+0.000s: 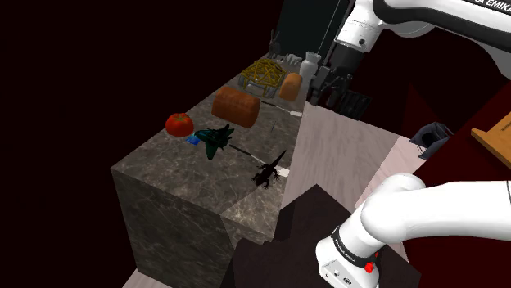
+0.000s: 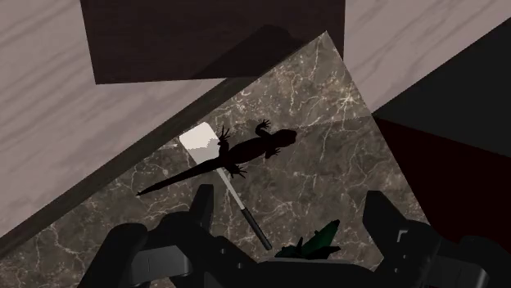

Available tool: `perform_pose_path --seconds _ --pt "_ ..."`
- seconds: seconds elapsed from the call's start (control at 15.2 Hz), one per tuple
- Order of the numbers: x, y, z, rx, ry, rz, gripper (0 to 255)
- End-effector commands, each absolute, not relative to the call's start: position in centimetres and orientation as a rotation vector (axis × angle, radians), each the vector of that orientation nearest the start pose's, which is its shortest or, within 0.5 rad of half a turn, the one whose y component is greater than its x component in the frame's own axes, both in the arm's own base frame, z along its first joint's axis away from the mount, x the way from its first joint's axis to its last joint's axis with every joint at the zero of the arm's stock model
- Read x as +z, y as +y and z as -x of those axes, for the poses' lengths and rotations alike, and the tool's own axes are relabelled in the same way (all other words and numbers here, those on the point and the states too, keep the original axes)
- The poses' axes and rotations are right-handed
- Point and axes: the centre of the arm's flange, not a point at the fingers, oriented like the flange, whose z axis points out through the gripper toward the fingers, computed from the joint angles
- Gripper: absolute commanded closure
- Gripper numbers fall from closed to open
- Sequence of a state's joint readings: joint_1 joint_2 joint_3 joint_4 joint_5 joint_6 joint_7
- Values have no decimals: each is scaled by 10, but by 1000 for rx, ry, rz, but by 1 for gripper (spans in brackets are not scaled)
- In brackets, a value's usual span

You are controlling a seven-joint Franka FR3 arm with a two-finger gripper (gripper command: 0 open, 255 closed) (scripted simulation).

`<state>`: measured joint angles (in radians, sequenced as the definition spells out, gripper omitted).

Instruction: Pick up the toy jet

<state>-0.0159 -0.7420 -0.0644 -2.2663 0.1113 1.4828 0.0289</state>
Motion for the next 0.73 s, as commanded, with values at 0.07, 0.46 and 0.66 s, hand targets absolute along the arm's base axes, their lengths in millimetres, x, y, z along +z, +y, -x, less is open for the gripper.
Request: perform_pose_path --seconds 0.07,0.46,0.66 --pt "605 -16 -321 61 112 2988 0" --pt "560 2 -386 74 35 3017 0" --pt "537 12 -419 80 -5 3031 0"
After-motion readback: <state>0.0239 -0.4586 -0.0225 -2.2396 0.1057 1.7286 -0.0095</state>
